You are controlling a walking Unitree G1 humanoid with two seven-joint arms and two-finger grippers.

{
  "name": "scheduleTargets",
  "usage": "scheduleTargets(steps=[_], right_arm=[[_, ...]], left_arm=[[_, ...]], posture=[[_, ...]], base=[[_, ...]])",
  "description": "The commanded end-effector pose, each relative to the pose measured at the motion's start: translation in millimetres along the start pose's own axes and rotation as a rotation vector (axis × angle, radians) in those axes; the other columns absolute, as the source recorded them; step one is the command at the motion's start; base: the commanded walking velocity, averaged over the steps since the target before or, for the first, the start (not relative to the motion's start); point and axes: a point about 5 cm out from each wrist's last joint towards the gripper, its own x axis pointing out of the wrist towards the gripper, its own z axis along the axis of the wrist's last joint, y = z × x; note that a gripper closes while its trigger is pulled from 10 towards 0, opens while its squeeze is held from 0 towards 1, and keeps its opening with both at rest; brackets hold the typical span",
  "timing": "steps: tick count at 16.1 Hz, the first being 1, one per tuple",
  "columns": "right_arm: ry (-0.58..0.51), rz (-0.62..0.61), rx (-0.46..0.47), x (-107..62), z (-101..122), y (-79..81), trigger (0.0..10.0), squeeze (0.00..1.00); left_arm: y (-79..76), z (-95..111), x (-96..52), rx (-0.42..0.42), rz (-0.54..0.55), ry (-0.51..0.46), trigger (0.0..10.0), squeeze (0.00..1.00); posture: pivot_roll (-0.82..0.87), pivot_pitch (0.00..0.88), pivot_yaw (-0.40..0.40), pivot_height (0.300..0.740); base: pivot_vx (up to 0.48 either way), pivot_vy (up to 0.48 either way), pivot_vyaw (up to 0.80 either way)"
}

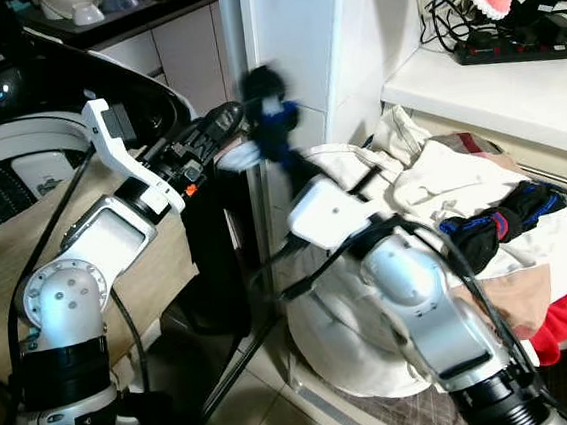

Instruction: Clothes washing

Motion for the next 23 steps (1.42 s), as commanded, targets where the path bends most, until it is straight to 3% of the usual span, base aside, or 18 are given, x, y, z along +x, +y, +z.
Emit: scheduleTargets(steps=[1,7,8,9,10,11,12,16,19,23], right_arm=[[-0.055,0.034,0.014,3.8,10,0.6,0.0,0.0],[-0.082,0.107,0.022,6.0,12,10.2,0.0,0.0],[-0.082,0.115,0.023,6.7,13,10.4,0.0,0.0],[-0.082,0.117,0.02,6.9,12,10.4,0.0,0.0],[-0.082,0.12,0.014,7.2,12,10.0,0.0,0.0],[-0.083,0.118,0.014,7.4,12,9.2,0.0,0.0],[-0.084,0.117,0.013,7.7,13,8.6,0.0,0.0],[-0.081,0.113,0.01,8.5,12,8.2,0.0,0.0],[-0.08,0.113,0.009,9.1,12,8.4,0.0,0.0],[-0.078,0.111,0.008,9.5,12,8.3,0.0,0.0]], left_arm=[[-2.9,1,4.8,-0.042,-0.015,0.009,10.0,1.0],[-7.7,2,6.1,-0.132,-0.056,-0.006,10.0,1.0],[-7.4,-2,5.3,-0.098,-0.055,0.023,10.0,1.0],[-7.4,-4,4.9,-0.083,-0.056,0.039,10.0,0.71],[-7.7,-7,4.3,-0.072,-0.056,0.063,10.0,0.0],[-6.5,-8,4.3,-0.066,-0.038,0.068,2.6,0.0],[-6.2,-8,4.1,-0.074,-0.038,0.072,0.0,0.0],[-1.2,-6,5.5,-0.134,0.015,0.084,0.0,0.0],[5.4,-6,6.1,-0.088,0.071,0.09,0.0,0.0],[5.6,-8,2.4,-0.097,0.073,0.093,0.0,0.0]], posture=[[-0.08,0.0,0.039,0.74],[-0.08,0.0,0.039,0.74],[-0.08,0.0,0.039,0.74],[-0.08,0.0,0.039,0.74],[-0.08,0.0,0.04,0.74],[-0.08,0.0,0.039,0.74],[-0.08,0.0,0.04,0.74],[-0.08,0.0,0.039,0.74],[-0.08,0.0,0.039,0.74],[-0.08,0.0,0.038,0.74]], base=[[0.0,0.0,0.0],[0.0,0.0,0.0],[0.0,0.0,0.0],[0.0,0.0,0.0],[0.0,0.0,0.0],[0.0,0.0,0.0],[0.0,0.0,0.0],[0.0,0.0,0.0],[0.0,0.0,0.0],[0.0,0.0,0.0]])
